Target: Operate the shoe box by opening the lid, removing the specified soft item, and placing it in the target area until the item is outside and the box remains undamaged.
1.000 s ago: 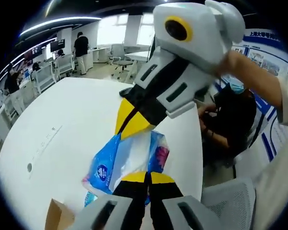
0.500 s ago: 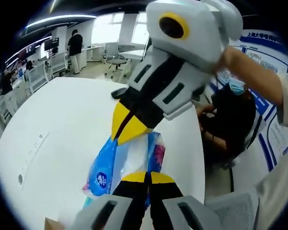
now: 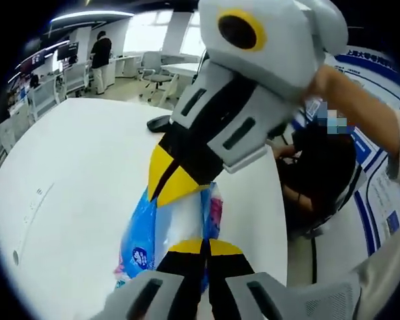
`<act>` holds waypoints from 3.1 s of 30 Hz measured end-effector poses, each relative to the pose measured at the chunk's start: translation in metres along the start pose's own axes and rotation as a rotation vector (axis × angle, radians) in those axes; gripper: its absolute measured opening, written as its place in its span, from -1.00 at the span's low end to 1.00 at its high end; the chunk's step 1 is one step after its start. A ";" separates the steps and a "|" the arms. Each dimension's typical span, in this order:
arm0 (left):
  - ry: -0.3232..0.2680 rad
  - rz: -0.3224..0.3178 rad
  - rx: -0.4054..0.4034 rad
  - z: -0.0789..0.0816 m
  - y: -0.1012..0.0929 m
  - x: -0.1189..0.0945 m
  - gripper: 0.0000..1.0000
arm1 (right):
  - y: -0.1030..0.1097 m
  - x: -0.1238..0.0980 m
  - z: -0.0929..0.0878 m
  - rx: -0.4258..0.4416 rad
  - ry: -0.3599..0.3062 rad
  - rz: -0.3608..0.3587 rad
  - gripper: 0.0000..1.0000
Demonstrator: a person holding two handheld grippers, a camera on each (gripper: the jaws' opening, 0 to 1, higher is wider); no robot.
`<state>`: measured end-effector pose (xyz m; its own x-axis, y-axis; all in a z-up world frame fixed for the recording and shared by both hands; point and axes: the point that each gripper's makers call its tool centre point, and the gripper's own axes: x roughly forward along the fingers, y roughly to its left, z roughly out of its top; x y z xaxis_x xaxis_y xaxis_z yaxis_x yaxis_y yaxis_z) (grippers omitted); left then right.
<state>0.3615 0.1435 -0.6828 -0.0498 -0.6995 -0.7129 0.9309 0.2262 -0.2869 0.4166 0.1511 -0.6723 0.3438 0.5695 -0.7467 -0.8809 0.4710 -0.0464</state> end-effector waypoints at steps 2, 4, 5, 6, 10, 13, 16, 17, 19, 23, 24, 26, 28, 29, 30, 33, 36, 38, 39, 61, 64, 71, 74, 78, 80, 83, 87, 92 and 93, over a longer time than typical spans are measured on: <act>0.003 -0.008 -0.006 0.003 0.001 0.006 -1.00 | -0.004 0.001 -0.004 0.009 0.004 0.001 -1.00; 0.003 -0.014 -0.006 0.006 0.001 0.011 -1.00 | -0.007 0.002 -0.007 0.017 0.009 0.002 -1.00; 0.004 -0.018 -0.008 0.008 0.001 0.015 -1.00 | -0.010 0.003 -0.010 0.022 0.010 0.001 -1.00; 0.004 -0.022 -0.009 0.009 0.001 0.017 -1.00 | -0.012 0.003 -0.011 0.024 0.011 0.000 -1.00; 0.008 -0.042 -0.006 0.015 -0.001 0.027 -1.00 | -0.018 0.003 -0.018 0.039 0.013 0.002 -1.00; 0.011 -0.051 -0.003 0.018 -0.002 0.033 -1.00 | -0.022 0.003 -0.023 0.052 0.013 -0.003 -1.00; 0.018 -0.060 -0.002 0.020 -0.002 0.041 -1.00 | -0.024 0.003 -0.028 0.063 0.016 -0.008 -1.00; 0.021 -0.063 -0.002 0.020 -0.002 0.043 -1.00 | -0.024 0.003 -0.028 0.065 0.015 -0.009 -1.00; 0.022 -0.068 0.000 0.021 -0.003 0.046 -1.00 | -0.025 0.003 -0.031 0.074 0.015 -0.016 -1.00; 0.033 -0.073 -0.002 0.019 -0.001 0.053 -1.00 | -0.025 0.004 -0.039 0.085 0.028 -0.023 -1.00; 0.035 -0.074 -0.003 0.019 -0.001 0.054 -1.00 | -0.025 0.005 -0.041 0.087 0.032 -0.026 -1.00; 0.042 -0.078 -0.012 0.015 0.000 0.057 -1.00 | -0.024 0.007 -0.045 0.097 0.033 -0.027 -1.00; 0.049 -0.074 -0.015 0.011 0.002 0.060 -1.00 | -0.023 0.009 -0.049 0.103 0.036 -0.029 -1.00; 0.050 -0.071 -0.016 0.010 0.003 0.061 -1.00 | -0.023 0.011 -0.052 0.105 0.042 -0.030 -1.00; 0.053 -0.072 -0.020 0.007 0.004 0.062 -1.00 | -0.023 0.012 -0.053 0.105 0.046 -0.031 -1.00; 0.060 -0.077 -0.033 0.001 0.004 0.066 -1.00 | -0.023 0.019 -0.061 0.113 0.055 -0.029 -1.00; 0.065 -0.071 -0.018 -0.004 0.005 0.068 -1.00 | -0.027 0.023 -0.066 0.112 0.067 -0.038 -1.00; 0.064 -0.070 -0.022 -0.005 0.006 0.068 -1.00 | -0.030 0.024 -0.068 0.112 0.069 -0.045 -1.00; 0.062 -0.070 -0.025 -0.005 0.006 0.068 -1.00 | -0.031 0.024 -0.069 0.113 0.069 -0.047 -1.00; 0.057 -0.026 0.042 -0.007 -0.001 0.064 -0.77 | -0.034 0.018 -0.074 0.083 0.103 -0.106 -0.74; 0.058 -0.004 0.090 -0.007 0.000 0.060 -0.64 | -0.035 0.012 -0.072 0.084 0.095 -0.120 -0.69; 0.037 0.025 0.127 -0.004 -0.001 0.043 -0.56 | -0.031 0.002 -0.067 0.107 0.085 -0.142 -0.55; 0.030 0.033 0.138 -0.005 -0.002 0.032 -0.49 | -0.029 -0.004 -0.064 0.110 0.084 -0.157 -0.47; -0.003 0.063 0.144 -0.006 -0.002 0.011 -0.43 | -0.024 -0.012 -0.055 0.121 0.068 -0.181 -0.37; -0.024 0.077 0.123 -0.008 -0.002 0.000 -0.41 | -0.020 -0.017 -0.049 0.132 0.056 -0.189 -0.34; -0.065 0.107 0.093 -0.013 -0.003 -0.017 -0.37 | -0.010 -0.022 -0.043 0.138 0.051 -0.195 -0.25; -0.100 0.132 0.052 -0.027 -0.005 -0.036 -0.33 | 0.004 -0.026 -0.039 0.130 0.055 -0.194 -0.19; -0.145 0.181 0.019 -0.041 -0.004 -0.062 -0.27 | 0.021 -0.030 -0.031 0.127 0.054 -0.197 -0.11; -0.155 0.189 0.019 -0.042 -0.004 -0.067 -0.26 | 0.024 -0.032 -0.029 0.125 0.051 -0.198 -0.11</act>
<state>0.3460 0.2174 -0.6609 0.1802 -0.7419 -0.6459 0.9250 0.3511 -0.1453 0.3750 0.1249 -0.6689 0.4858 0.4243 -0.7642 -0.7499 0.6515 -0.1149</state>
